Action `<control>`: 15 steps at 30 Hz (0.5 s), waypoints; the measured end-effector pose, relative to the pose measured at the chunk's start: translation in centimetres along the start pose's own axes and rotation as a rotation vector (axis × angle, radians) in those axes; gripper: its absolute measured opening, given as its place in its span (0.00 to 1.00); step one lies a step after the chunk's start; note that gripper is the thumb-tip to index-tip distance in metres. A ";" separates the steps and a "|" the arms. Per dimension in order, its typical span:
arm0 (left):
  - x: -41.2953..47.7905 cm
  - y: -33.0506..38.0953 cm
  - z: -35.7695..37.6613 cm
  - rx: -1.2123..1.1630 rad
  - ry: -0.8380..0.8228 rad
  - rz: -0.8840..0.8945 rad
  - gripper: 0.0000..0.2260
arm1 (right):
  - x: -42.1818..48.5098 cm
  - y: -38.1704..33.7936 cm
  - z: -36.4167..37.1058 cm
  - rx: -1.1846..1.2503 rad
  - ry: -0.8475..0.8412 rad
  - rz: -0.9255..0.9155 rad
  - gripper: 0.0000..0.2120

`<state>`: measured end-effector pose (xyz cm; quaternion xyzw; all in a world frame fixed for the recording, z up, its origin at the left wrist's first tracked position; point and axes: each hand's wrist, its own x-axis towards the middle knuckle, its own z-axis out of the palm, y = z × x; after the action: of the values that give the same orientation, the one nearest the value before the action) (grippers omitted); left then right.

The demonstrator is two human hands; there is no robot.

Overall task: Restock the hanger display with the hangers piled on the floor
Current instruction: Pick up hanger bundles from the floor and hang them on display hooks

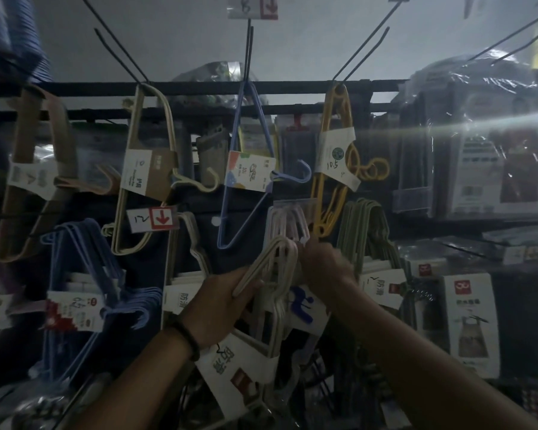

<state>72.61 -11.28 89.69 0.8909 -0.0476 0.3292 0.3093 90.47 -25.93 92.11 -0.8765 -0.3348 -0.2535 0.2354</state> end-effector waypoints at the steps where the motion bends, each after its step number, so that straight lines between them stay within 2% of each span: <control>1: -0.3 -0.4 -0.1 -0.029 0.016 -0.031 0.11 | 0.4 -0.2 0.6 0.012 -0.006 -0.011 0.08; 3: -0.8 -1.4 -0.1 -0.048 0.067 -0.081 0.12 | 1.2 -0.3 1.7 -0.009 -0.018 -0.014 0.13; 6: -1.7 -2.5 -0.6 -0.017 0.118 -0.170 0.13 | 2.3 -0.1 3.8 -0.148 -0.005 -0.055 0.29; 8: -2.2 -3.0 -1.1 0.028 0.136 -0.219 0.11 | 2.7 0.2 4.9 -0.157 -0.057 -0.008 0.28; 12: -3.4 -4.3 -2.0 0.056 0.172 -0.292 0.09 | 2.6 0.3 5.2 -0.011 -0.172 0.141 0.17; 13: -3.7 -4.6 -2.3 0.050 0.192 -0.308 0.10 | 2.1 -0.1 5.0 -0.011 -0.119 0.169 0.16; 15: -4.3 -5.0 -2.9 0.027 0.233 -0.331 0.13 | -0.5 -1.7 4.0 0.071 0.204 0.172 0.20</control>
<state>69.14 -6.07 86.16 0.8466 0.1402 0.3753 0.3504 90.10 -22.69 89.24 -0.8628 -0.2417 -0.3081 0.3196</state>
